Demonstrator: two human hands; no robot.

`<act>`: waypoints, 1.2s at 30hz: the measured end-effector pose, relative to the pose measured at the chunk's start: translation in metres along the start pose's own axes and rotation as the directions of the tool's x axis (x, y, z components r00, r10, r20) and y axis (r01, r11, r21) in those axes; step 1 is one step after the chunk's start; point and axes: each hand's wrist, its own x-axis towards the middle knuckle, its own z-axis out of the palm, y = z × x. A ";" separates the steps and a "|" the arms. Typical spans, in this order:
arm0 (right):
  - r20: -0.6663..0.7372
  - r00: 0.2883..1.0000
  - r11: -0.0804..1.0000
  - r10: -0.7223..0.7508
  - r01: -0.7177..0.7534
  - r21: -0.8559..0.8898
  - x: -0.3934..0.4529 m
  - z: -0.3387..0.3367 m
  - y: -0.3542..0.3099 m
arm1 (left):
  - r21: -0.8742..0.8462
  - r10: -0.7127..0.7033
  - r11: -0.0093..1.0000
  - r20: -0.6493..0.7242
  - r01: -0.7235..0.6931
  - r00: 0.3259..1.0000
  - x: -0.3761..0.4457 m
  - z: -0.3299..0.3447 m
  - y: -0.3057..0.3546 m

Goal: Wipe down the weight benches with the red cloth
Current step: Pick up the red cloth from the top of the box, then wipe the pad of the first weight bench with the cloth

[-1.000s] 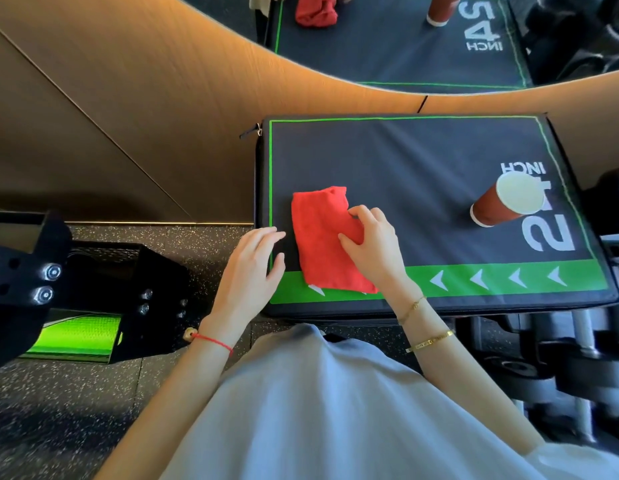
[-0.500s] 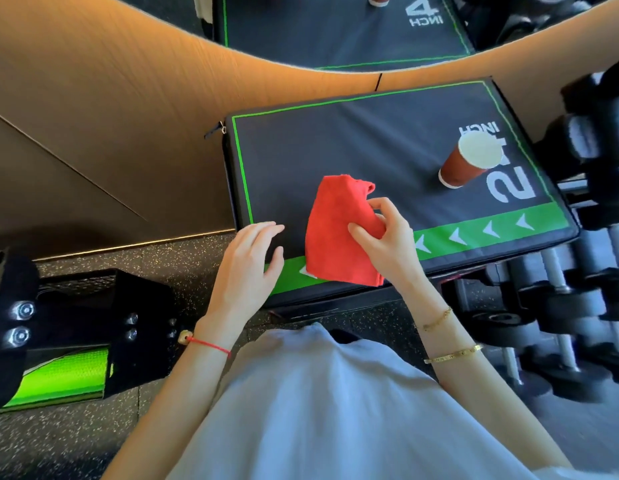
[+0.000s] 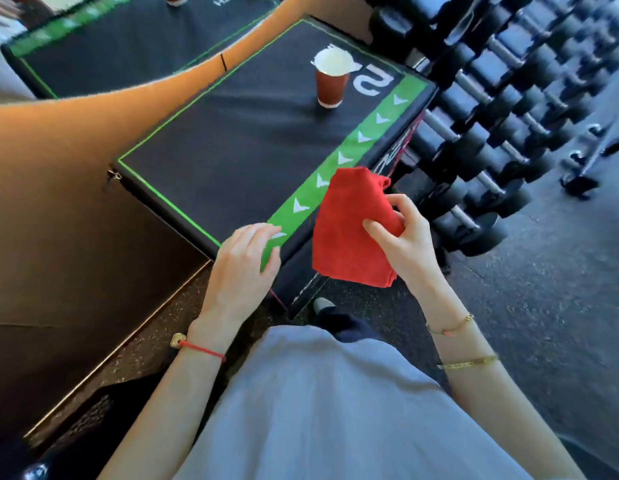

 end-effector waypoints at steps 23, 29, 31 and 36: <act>-0.709 0.618 0.940 0.341 -0.244 0.239 -0.342 -0.140 0.102 | -0.357 0.729 0.683 0.381 -0.637 0.568 -0.121 0.104 0.201; -0.775 0.508 0.921 0.375 -0.299 0.250 -0.460 -0.210 0.129 | -0.440 0.796 0.603 0.378 -0.665 0.472 -0.210 0.142 0.289; -0.793 0.470 0.913 0.387 -0.318 0.257 -0.495 -0.231 0.141 | -0.467 0.804 0.592 0.391 -0.657 0.448 -0.242 0.157 0.316; -0.806 0.389 0.875 0.446 -0.379 0.301 -0.562 -0.279 0.169 | -0.516 0.829 0.554 0.413 -0.653 0.377 -0.306 0.191 0.376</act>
